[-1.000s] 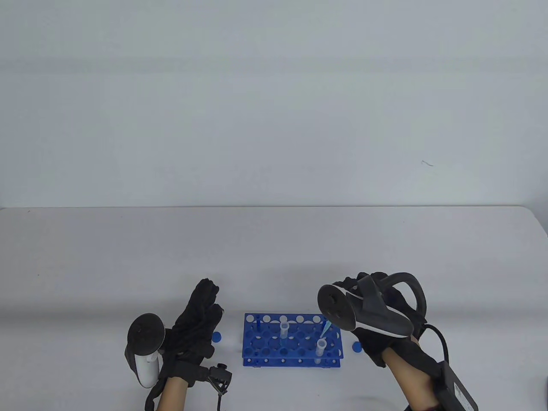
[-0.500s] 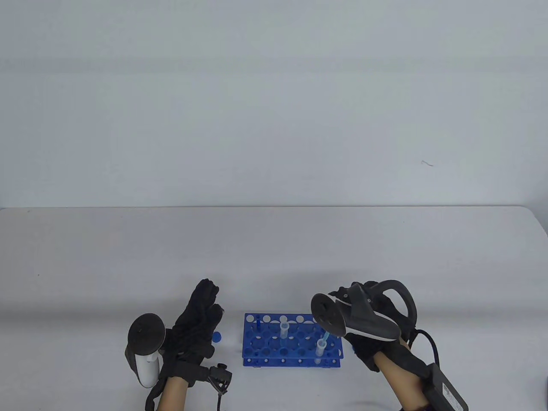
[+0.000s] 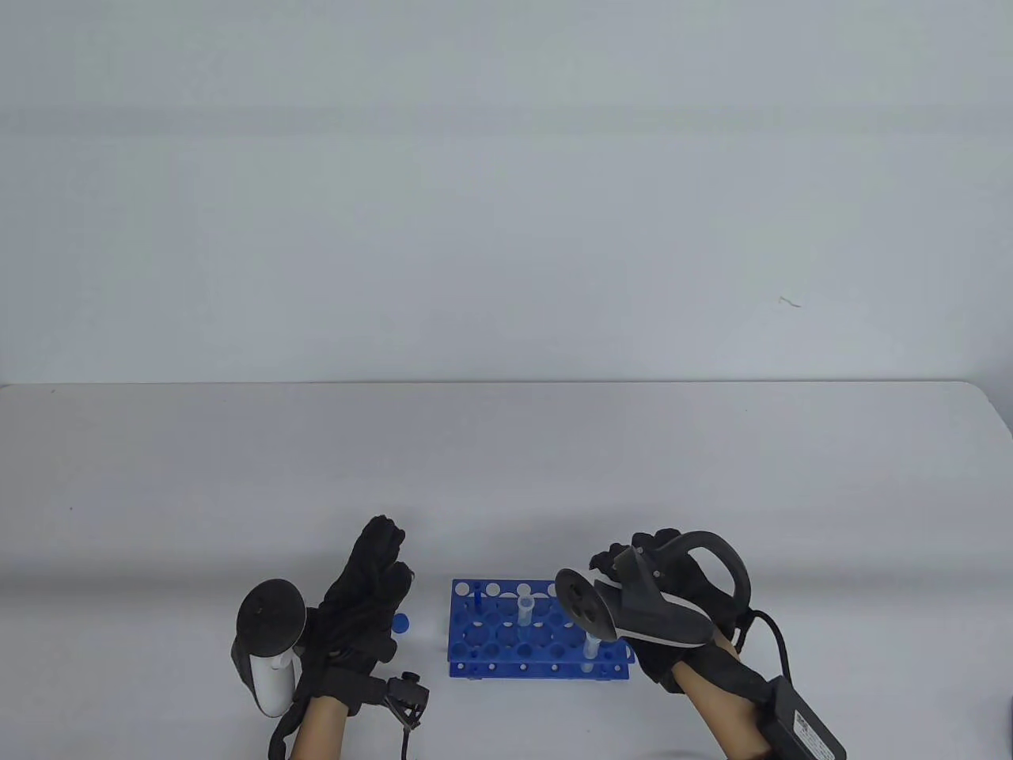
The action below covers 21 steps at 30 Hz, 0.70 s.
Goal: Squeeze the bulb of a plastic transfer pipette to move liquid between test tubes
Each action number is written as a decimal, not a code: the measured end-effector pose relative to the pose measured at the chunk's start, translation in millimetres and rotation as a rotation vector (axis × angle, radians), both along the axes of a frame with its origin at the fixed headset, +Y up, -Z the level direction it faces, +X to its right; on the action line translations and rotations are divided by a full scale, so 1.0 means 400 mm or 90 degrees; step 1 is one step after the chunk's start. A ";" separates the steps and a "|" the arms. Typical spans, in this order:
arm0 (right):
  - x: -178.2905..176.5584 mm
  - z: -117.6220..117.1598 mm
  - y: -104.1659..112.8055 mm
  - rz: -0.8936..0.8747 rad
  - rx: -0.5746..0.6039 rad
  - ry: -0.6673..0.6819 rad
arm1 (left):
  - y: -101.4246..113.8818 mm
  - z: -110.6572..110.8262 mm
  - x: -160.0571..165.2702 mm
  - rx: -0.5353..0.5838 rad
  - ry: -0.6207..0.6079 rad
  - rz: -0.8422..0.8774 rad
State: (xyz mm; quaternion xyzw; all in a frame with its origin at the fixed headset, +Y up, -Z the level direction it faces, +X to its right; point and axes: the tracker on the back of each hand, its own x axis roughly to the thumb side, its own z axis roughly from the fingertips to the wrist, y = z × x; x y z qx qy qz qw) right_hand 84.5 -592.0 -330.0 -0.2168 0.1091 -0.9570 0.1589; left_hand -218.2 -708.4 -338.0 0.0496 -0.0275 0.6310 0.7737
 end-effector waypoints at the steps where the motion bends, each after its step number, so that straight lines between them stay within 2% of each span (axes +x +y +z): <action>1: 0.000 0.000 -0.001 0.001 0.001 0.001 | 0.000 0.000 0.000 0.000 0.000 0.000; 14: -0.002 0.007 0.000 0.023 0.048 0.026 | 0.000 0.000 0.000 0.000 0.000 0.000; 21: -0.002 0.006 -0.001 0.026 0.041 0.024 | 0.000 0.000 0.000 0.000 -0.001 0.001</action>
